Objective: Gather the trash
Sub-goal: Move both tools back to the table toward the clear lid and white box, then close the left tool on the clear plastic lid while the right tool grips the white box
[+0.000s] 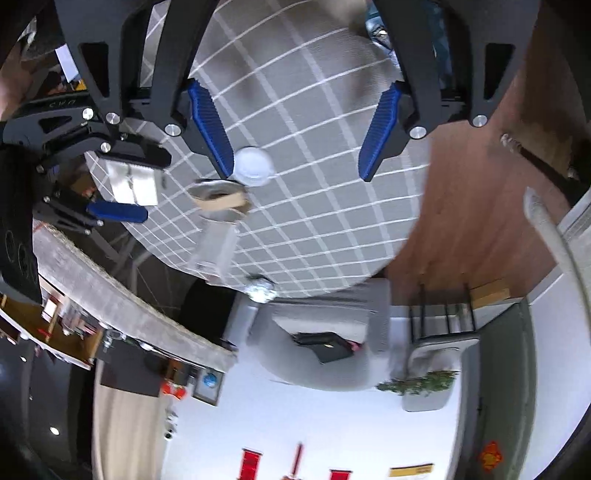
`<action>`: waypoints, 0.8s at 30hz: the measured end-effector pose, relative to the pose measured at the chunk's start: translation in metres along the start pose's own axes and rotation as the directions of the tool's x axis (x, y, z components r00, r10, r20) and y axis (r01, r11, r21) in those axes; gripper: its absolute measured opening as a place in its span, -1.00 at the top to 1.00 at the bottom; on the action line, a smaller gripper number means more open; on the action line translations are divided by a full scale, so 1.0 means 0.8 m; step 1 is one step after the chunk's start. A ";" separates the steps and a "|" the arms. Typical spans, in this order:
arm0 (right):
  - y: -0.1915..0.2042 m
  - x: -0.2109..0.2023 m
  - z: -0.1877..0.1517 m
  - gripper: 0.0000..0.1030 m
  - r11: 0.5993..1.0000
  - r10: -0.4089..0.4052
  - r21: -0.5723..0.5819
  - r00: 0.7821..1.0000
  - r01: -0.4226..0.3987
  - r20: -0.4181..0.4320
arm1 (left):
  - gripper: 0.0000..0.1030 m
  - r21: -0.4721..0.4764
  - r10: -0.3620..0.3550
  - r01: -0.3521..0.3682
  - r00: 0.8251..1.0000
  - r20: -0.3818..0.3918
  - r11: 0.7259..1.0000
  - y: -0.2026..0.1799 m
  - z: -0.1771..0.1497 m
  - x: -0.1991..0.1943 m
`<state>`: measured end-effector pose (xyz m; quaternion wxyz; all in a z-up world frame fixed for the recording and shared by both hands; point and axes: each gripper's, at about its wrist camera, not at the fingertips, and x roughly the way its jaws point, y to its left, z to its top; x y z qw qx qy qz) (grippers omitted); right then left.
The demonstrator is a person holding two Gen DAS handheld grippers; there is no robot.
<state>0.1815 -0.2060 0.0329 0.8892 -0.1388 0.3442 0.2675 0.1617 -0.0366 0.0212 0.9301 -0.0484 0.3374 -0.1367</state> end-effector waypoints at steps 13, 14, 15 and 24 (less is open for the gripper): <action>-0.071 -0.013 -0.043 -0.93 1.000 -0.019 0.002 1.000 0.019 0.005 | -0.41 0.115 0.022 -0.009 0.994 -0.107 0.993 -0.061 -0.012 0.080; -0.073 -0.011 -0.047 -0.93 1.000 -0.008 0.003 1.000 0.008 -0.003 | -0.37 0.110 0.019 -0.006 0.993 -0.115 0.994 -0.062 -0.011 0.085; -0.073 -0.007 -0.048 -0.93 1.000 -0.005 -0.004 1.000 0.005 -0.013 | -0.37 0.102 0.016 -0.003 0.992 -0.125 0.995 -0.062 -0.011 0.090; -0.096 0.000 -0.070 -0.93 0.995 0.094 -0.015 0.995 -0.095 -0.041 | -0.14 0.067 0.048 -0.037 0.985 -0.163 0.997 -0.062 -0.013 0.118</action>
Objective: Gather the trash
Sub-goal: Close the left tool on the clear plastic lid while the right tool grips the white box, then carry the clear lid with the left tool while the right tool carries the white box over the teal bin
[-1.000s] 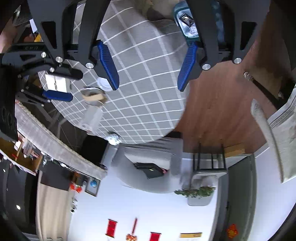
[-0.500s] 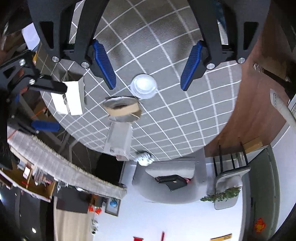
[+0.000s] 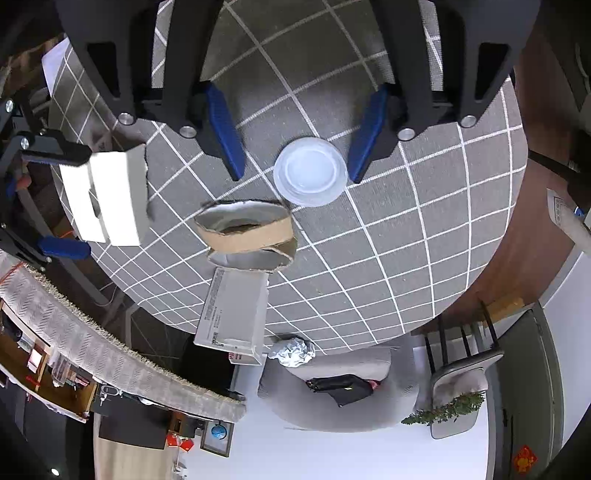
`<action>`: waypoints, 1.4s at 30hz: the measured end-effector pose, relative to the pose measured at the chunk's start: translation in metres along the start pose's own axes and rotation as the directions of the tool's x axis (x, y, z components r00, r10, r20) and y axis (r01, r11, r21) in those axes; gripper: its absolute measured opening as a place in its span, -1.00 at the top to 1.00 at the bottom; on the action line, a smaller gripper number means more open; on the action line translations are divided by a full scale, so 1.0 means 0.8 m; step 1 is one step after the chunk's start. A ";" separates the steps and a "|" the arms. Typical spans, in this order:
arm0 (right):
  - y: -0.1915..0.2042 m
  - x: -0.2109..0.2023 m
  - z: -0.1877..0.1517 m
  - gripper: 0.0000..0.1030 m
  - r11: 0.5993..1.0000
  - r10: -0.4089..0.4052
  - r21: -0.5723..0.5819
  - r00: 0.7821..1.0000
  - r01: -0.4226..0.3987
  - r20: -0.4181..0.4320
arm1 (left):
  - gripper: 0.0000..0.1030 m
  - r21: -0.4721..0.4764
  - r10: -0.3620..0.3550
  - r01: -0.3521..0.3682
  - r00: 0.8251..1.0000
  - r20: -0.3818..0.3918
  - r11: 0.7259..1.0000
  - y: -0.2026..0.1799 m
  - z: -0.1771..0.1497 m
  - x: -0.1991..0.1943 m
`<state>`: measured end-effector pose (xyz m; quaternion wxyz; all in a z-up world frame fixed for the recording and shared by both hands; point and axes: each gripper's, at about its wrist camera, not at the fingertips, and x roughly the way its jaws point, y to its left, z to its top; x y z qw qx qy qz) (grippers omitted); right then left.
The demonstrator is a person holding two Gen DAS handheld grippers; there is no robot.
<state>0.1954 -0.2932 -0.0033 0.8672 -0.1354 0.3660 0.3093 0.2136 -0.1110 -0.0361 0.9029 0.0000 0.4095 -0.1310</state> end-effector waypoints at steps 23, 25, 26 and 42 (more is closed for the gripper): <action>0.002 0.040 0.010 -0.93 0.998 0.063 -0.025 0.997 -0.064 -0.048 | 0.18 -0.062 -0.044 0.044 0.999 0.008 0.997 0.020 -0.001 -0.016; 0.007 0.041 0.015 -0.69 0.998 0.060 -0.031 0.997 -0.061 -0.051 | 0.18 -0.073 -0.055 0.056 0.998 0.008 0.996 0.023 -0.002 -0.019; 0.009 0.043 0.019 -0.60 0.998 0.055 -0.029 0.996 -0.057 -0.067 | 0.18 -0.075 -0.056 0.056 0.998 0.010 0.996 0.024 -0.002 -0.021; 0.069 0.040 0.069 -0.55 0.994 0.101 -0.040 0.995 -0.102 -0.012 | 0.18 -0.171 -0.028 0.040 0.997 0.073 0.984 0.089 -0.007 -0.074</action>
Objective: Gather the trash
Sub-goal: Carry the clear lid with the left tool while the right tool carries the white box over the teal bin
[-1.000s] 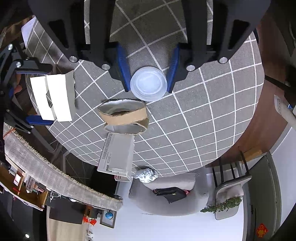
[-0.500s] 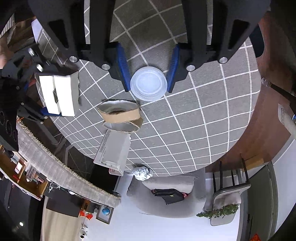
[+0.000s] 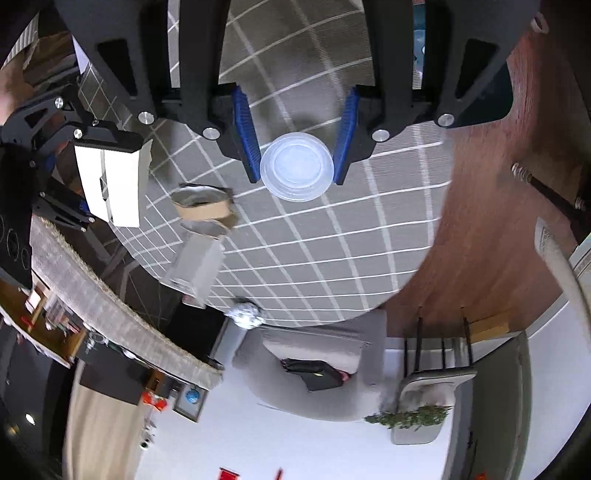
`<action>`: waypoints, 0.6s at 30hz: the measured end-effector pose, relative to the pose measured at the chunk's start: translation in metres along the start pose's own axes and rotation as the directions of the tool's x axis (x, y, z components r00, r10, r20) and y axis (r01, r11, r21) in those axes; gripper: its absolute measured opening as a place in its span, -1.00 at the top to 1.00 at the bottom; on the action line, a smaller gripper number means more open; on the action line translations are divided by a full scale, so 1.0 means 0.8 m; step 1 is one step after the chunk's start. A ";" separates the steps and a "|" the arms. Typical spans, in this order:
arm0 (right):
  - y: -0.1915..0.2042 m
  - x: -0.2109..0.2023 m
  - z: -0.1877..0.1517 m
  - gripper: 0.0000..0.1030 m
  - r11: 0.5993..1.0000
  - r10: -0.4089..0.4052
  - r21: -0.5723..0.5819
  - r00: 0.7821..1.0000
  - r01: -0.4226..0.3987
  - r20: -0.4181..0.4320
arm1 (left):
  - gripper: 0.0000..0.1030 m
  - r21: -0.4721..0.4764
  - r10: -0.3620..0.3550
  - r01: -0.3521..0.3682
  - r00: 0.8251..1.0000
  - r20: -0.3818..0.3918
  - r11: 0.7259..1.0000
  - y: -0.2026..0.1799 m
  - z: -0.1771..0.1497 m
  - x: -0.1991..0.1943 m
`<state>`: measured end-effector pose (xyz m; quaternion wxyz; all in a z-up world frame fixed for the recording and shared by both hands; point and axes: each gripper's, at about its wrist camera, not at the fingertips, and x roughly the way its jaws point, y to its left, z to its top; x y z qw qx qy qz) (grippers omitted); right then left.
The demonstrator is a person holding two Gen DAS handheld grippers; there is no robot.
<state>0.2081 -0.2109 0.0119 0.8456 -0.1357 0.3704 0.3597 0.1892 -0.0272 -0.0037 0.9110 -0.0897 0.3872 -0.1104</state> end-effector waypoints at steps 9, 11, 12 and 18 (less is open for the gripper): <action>0.049 0.010 0.037 -0.55 0.998 0.059 0.024 0.998 -0.060 0.033 | 0.18 -0.057 0.060 -0.059 0.998 0.020 0.997 0.054 -0.012 -0.034; 0.059 0.012 0.044 -0.55 0.997 0.068 0.041 0.997 -0.070 0.040 | 0.18 -0.071 0.079 -0.077 0.997 0.018 0.994 0.069 -0.016 -0.040; 0.063 0.014 0.048 -0.55 0.995 0.075 0.055 0.996 -0.078 0.044 | 0.18 -0.080 0.092 -0.090 0.996 0.014 0.993 0.079 -0.021 -0.044; 0.094 0.029 0.069 -0.55 0.986 0.125 0.107 0.990 -0.131 0.060 | 0.18 -0.114 0.147 -0.149 0.989 -0.022 0.982 0.128 -0.044 -0.058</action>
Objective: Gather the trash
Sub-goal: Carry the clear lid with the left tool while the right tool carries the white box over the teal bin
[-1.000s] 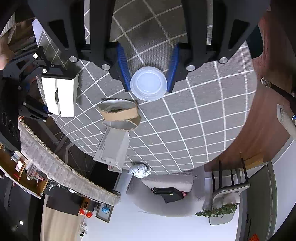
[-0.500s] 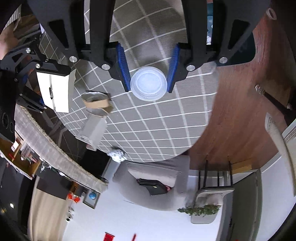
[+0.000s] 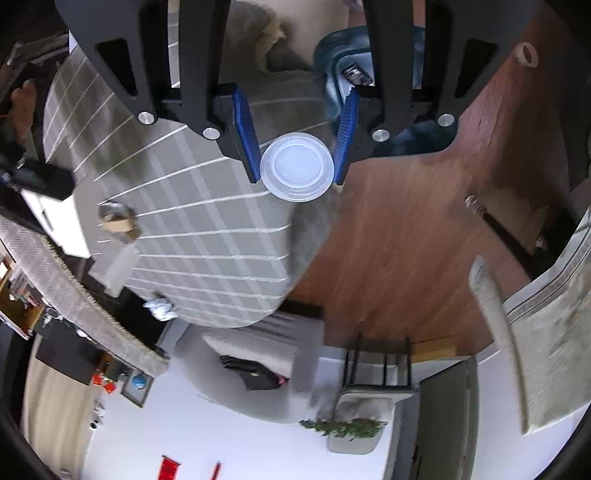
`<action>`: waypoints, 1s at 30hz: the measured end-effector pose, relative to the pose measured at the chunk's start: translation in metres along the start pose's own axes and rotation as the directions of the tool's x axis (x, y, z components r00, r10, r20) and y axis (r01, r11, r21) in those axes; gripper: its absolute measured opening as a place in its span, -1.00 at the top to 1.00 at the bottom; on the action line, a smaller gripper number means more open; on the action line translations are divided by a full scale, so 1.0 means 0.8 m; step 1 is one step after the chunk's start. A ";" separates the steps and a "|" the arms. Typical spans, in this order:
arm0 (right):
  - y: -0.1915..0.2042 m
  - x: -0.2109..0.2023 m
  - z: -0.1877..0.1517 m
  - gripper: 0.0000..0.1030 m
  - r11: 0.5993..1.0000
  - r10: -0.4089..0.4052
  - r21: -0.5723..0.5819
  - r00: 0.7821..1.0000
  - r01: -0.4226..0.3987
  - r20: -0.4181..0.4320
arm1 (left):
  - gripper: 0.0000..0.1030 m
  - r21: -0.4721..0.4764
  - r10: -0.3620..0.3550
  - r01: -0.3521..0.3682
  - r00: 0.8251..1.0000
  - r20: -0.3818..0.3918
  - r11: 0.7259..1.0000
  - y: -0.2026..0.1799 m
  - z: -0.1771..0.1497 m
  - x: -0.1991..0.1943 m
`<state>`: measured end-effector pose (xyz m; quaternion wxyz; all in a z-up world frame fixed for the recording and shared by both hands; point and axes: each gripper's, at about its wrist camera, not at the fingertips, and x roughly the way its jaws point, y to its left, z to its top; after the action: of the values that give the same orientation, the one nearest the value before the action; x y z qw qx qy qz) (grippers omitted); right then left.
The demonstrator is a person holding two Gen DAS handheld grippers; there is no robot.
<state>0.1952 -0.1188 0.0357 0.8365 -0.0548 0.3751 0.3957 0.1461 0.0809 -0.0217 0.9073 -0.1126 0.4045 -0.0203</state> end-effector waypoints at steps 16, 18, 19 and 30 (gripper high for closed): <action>0.109 0.089 0.034 -0.55 0.992 0.107 -0.064 0.992 -0.112 -0.073 | 0.18 -0.097 0.079 -0.100 0.976 -0.203 0.990 0.121 -0.067 0.037; 0.115 0.099 0.036 -0.55 0.991 0.114 -0.061 0.990 -0.119 -0.086 | 0.18 -0.099 0.088 -0.113 0.969 -0.230 0.989 0.132 -0.077 0.042; 0.121 0.108 0.037 -0.55 0.991 0.113 -0.063 0.989 -0.119 -0.099 | 0.18 -0.101 0.091 -0.119 0.965 -0.244 0.988 0.136 -0.081 0.046; 0.164 0.166 0.036 -0.55 0.986 0.117 -0.097 0.974 -0.137 -0.193 | 0.18 -0.075 0.115 -0.154 0.920 -0.376 0.985 0.170 -0.125 0.077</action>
<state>0.1737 0.0645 -0.0057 0.7664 -0.1134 0.4323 0.4615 0.1065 0.1867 -0.1613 0.8070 -0.1256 0.5755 0.0420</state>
